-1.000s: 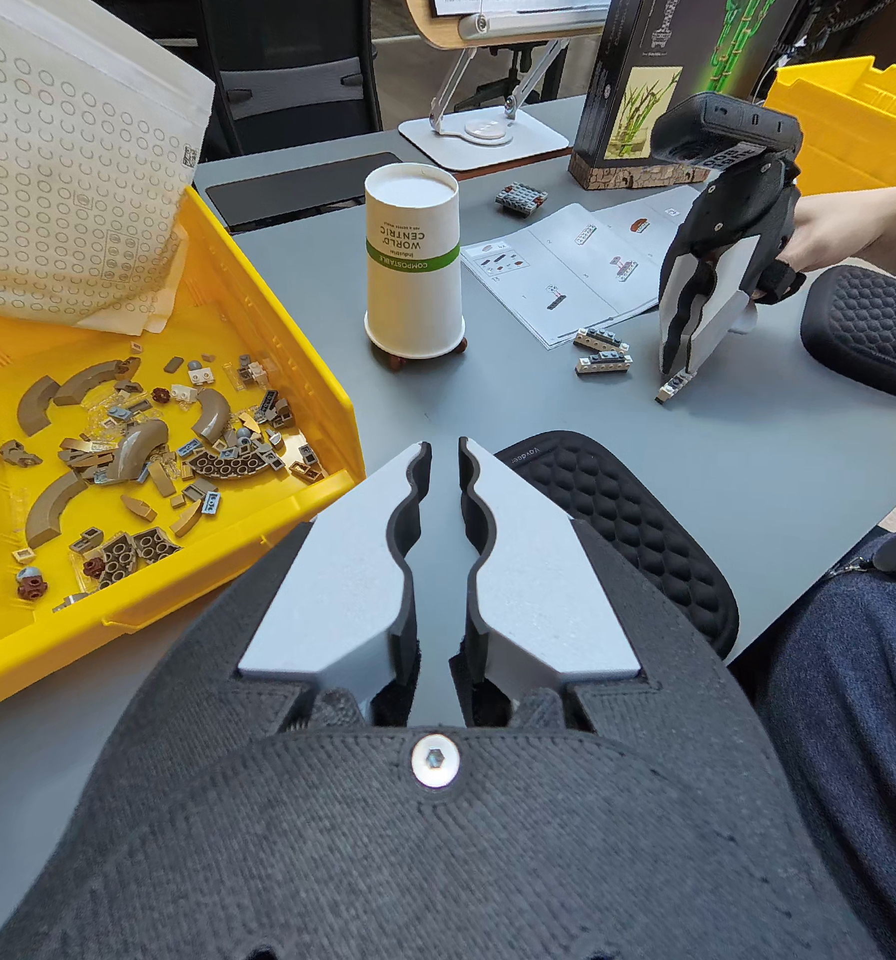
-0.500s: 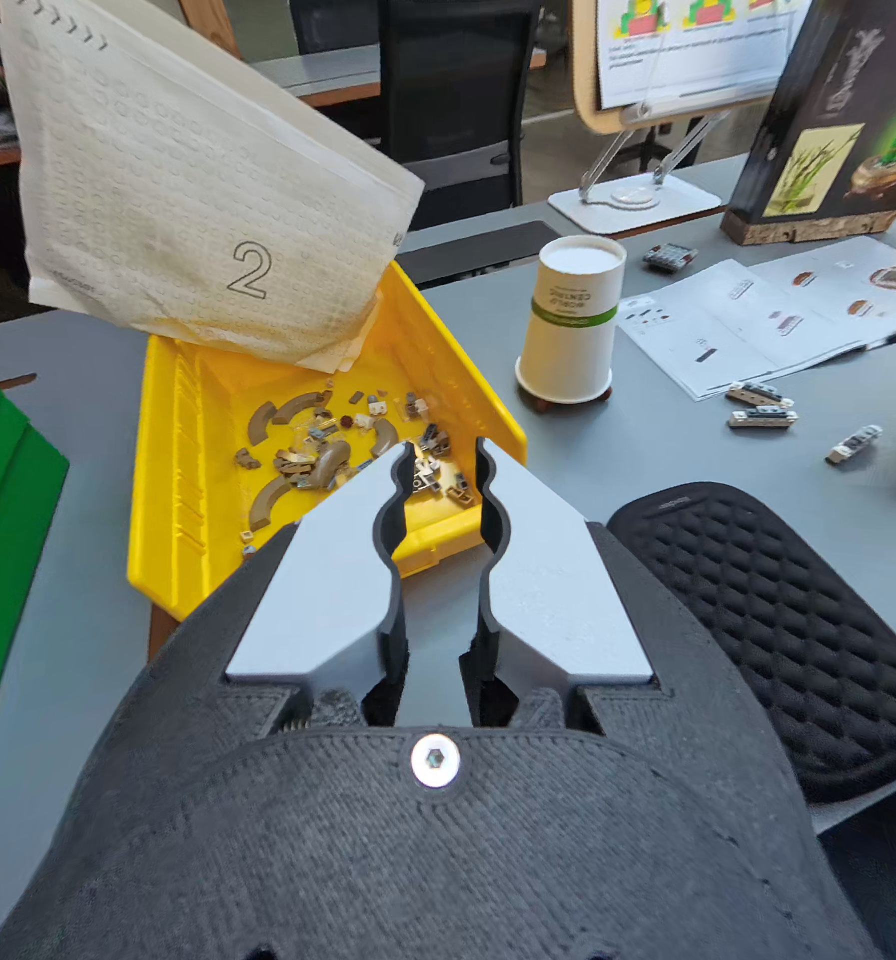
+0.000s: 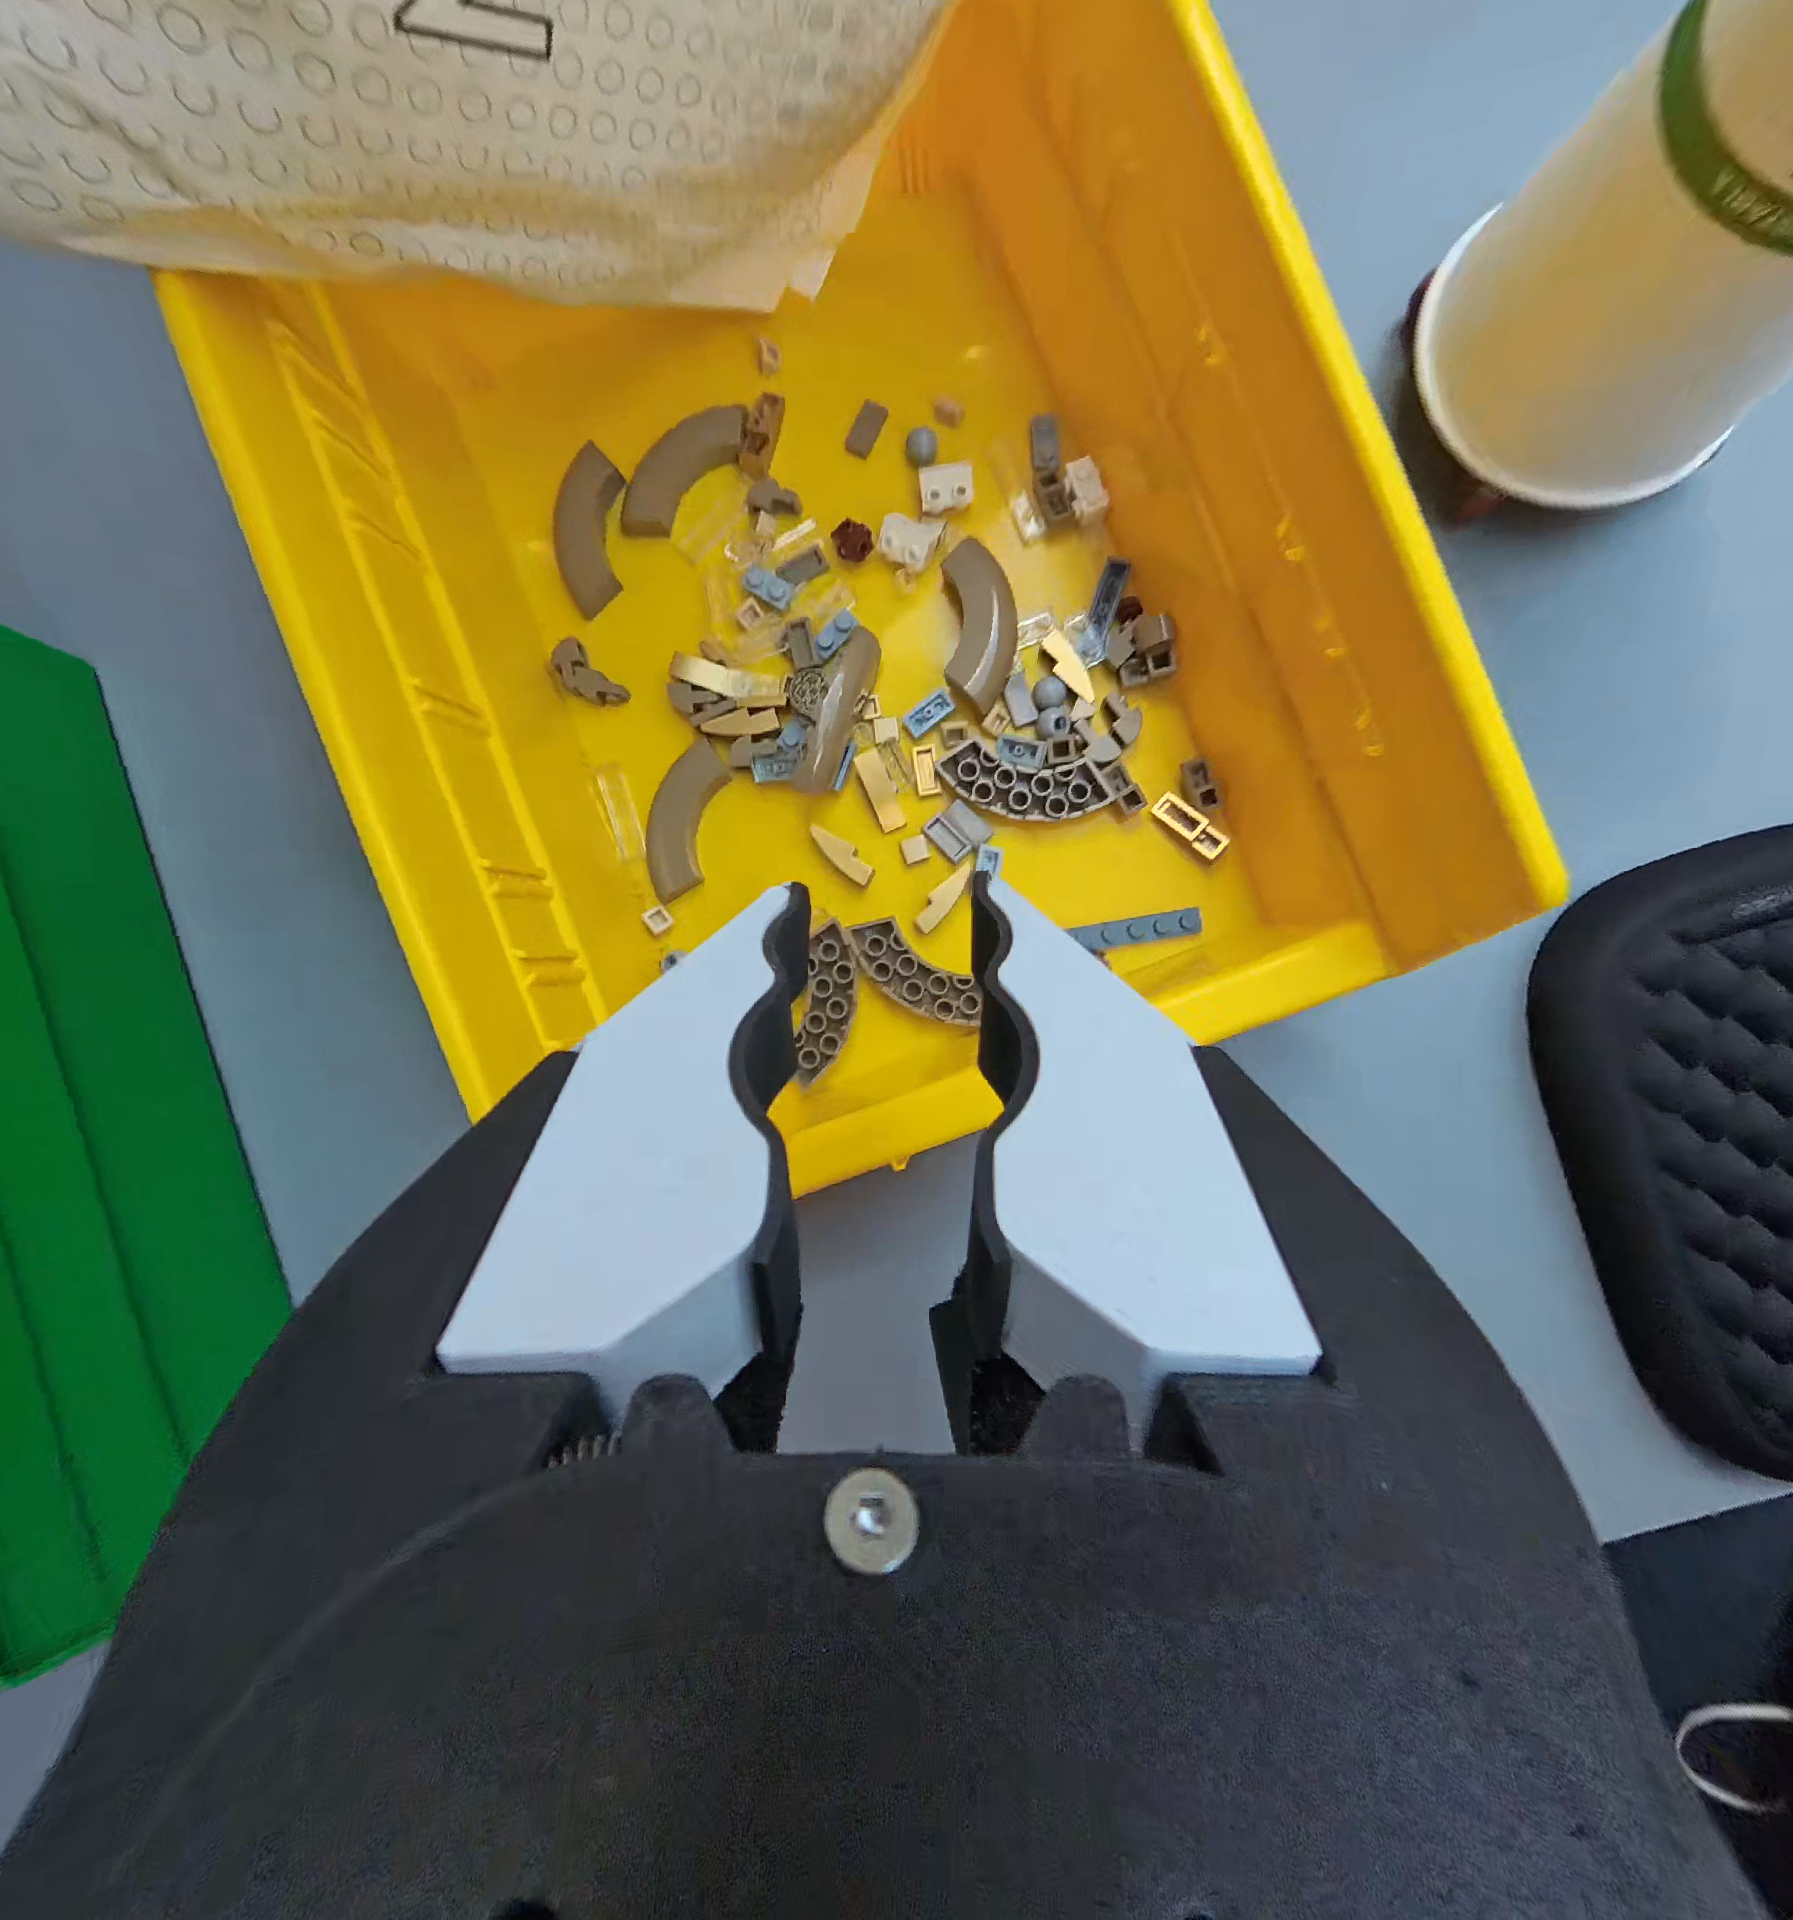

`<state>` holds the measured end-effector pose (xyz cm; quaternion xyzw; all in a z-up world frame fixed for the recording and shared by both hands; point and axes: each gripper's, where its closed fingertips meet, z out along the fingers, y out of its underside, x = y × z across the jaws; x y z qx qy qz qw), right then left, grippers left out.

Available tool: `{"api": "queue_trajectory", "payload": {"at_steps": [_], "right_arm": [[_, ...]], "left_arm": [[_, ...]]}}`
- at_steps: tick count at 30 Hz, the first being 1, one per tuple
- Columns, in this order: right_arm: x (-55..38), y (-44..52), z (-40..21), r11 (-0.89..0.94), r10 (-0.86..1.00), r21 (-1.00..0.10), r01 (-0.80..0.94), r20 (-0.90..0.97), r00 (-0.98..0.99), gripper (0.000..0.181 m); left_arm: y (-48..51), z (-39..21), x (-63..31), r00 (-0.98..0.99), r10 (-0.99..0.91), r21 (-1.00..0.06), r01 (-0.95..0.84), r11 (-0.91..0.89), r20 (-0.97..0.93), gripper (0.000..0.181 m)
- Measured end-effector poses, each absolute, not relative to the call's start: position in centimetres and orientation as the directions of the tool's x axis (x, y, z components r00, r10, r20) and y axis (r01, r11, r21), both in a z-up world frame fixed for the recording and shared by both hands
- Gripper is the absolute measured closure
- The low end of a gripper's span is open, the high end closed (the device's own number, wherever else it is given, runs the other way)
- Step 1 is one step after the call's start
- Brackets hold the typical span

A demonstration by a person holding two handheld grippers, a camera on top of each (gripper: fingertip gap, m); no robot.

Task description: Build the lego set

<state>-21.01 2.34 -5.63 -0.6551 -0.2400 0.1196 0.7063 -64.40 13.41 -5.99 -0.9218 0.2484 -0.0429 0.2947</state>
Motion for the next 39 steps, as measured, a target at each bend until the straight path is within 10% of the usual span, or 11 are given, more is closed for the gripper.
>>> {"api": "queue_trajectory", "payload": {"at_steps": [1, 21, 39], "right_arm": [[-20.9, 2.5, -5.7, 0.105, 0.480, -0.984, 0.144, 0.176, 0.859, 0.132], [-19.4, 5.2, -7.1, 0.007, 0.355, -0.986, 0.169, 0.161, 0.921, 0.128], [-19.5, 5.8, -8.0, -0.046, 0.352, -0.979, 0.201, 0.172, 0.920, 0.122]], "left_arm": [[13.7, -6.4, -64.6, 0.871, -0.484, -0.517, -0.452, -0.727, -0.081, 0.155], [20.1, -7.1, -60.2, 0.611, -0.785, -0.459, -0.729, -0.508, -0.102, 0.162], [11.7, -12.1, -59.9, 0.566, -0.744, -0.109, -0.766, -0.634, 0.355, 0.157]]}}
